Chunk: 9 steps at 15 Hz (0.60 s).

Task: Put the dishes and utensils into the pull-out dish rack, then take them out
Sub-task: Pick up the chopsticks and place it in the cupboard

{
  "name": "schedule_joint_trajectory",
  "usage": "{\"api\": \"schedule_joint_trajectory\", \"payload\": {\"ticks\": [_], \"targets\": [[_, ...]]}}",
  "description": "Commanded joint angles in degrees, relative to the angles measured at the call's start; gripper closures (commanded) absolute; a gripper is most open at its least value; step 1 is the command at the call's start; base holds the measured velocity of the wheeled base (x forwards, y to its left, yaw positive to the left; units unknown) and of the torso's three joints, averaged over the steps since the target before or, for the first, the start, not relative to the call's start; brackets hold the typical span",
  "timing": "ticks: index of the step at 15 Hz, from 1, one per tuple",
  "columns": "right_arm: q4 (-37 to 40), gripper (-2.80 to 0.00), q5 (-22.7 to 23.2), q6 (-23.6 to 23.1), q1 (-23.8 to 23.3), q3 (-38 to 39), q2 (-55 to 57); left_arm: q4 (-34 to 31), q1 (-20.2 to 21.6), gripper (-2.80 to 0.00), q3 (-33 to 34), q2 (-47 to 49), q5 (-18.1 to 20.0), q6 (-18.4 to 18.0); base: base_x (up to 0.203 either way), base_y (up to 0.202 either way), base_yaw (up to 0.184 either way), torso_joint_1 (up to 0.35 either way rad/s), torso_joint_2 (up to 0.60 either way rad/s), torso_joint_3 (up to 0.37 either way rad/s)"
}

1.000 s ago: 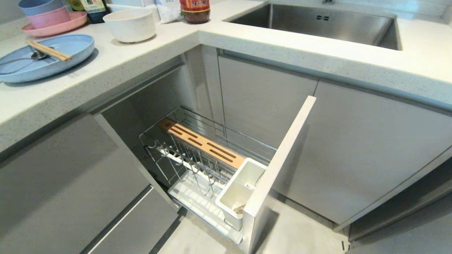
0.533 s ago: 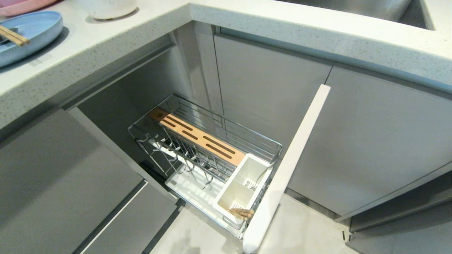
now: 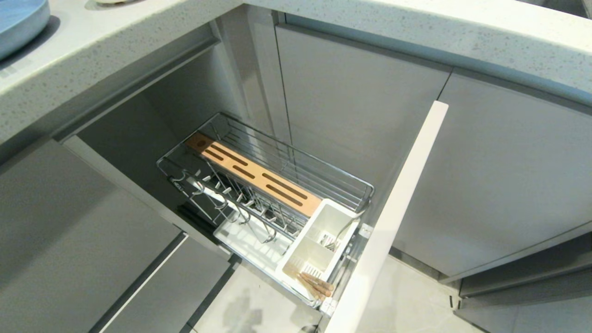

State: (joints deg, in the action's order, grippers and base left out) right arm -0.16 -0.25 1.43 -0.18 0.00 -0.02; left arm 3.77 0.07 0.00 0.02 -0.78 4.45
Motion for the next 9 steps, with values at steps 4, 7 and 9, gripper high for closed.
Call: {"api": "schedule_joint_trajectory", "payload": {"ticks": [4, 7, 9], "targets": [[-0.01, 0.00, -0.01, 0.00, 0.01, 0.09, -0.18, 8.48, 0.01, 0.00, 0.11, 0.06, 0.04, -0.28, 0.000, 0.000, 0.000, 0.000, 0.00, 0.000], [-0.02, 0.00, -0.01, 0.02, 0.01, 0.09, -0.20, 8.26, 0.01, 0.00, -10.68, 0.08, 0.25, -2.61, 0.000, 0.000, 0.000, 0.000, 0.00, 0.000], [-0.02, 0.00, -0.01, -0.01, 0.01, 0.09, -0.24, 1.64, 0.05, 0.00, -22.51, 0.63, 0.30, -4.72, 0.000, 0.000, 0.000, 0.000, 0.00, 0.000]]}}
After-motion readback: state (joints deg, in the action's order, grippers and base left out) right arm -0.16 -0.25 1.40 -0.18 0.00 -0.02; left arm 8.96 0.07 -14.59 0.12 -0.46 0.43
